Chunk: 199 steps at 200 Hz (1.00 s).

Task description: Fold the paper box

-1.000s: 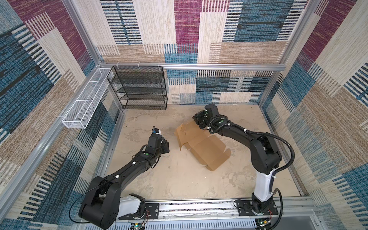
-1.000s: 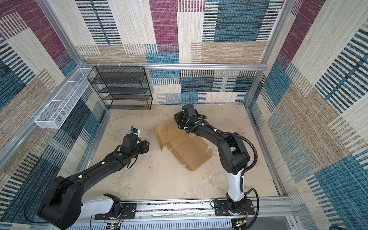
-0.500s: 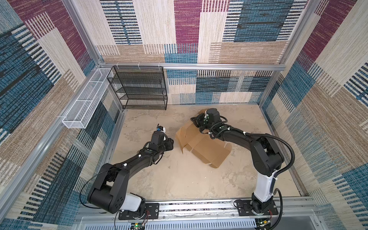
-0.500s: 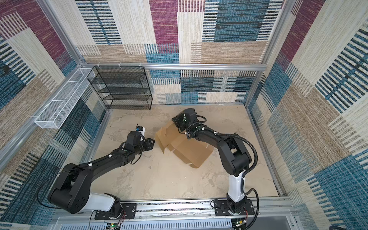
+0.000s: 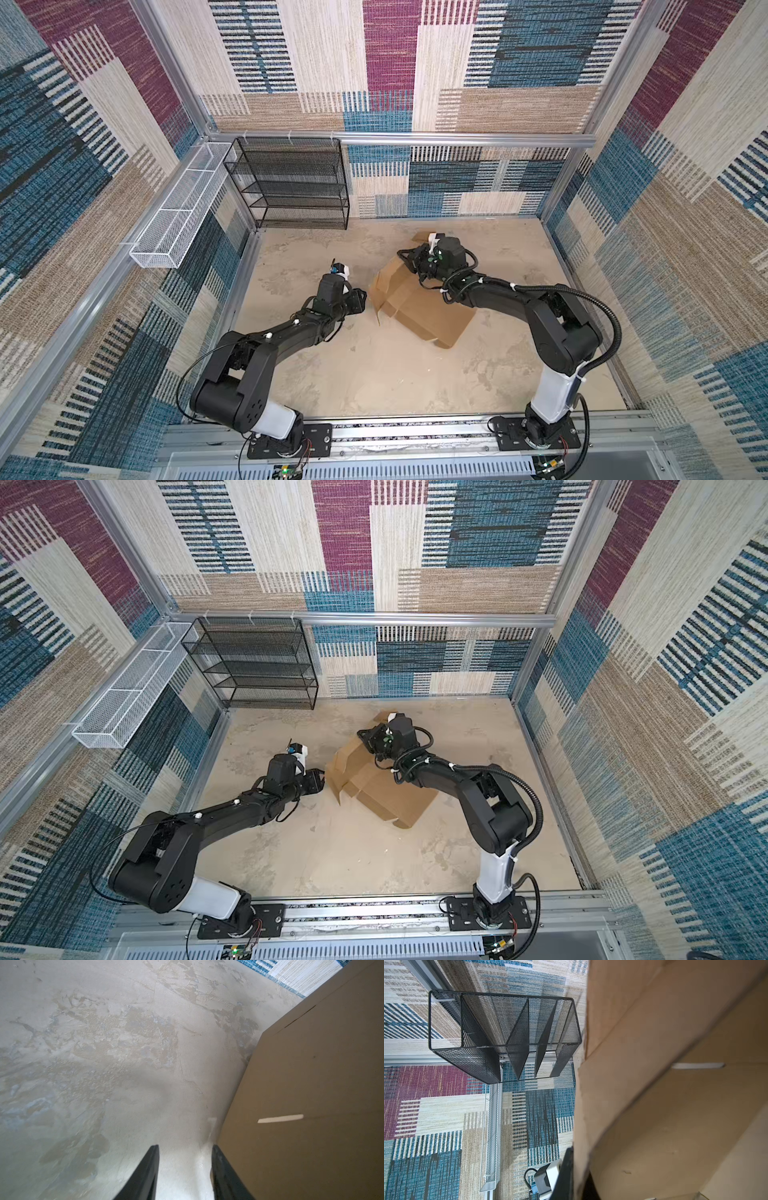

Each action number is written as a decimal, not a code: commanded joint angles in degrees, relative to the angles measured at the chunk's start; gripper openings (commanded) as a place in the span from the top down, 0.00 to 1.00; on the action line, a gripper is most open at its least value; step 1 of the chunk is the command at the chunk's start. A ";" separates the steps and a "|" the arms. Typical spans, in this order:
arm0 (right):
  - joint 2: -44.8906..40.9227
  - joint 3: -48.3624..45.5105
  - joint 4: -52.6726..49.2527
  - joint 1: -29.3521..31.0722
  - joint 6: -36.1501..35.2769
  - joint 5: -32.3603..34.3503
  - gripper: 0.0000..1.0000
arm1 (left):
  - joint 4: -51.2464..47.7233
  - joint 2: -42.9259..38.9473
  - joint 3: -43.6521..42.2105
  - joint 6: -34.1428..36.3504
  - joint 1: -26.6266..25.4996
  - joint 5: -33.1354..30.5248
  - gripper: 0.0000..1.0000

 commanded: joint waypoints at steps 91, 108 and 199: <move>-0.54 -4.86 7.29 0.17 -0.44 -1.77 0.97 | 1.65 -0.28 -0.77 2.55 -2.37 2.59 0.55; -0.46 -4.43 7.40 0.17 -0.52 -2.03 0.97 | 1.63 -0.23 -1.53 3.46 -2.65 2.94 0.55; -0.14 -2.13 6.46 0.43 -0.89 -2.39 0.98 | 2.92 -1.47 -3.40 6.84 -7.32 2.84 0.56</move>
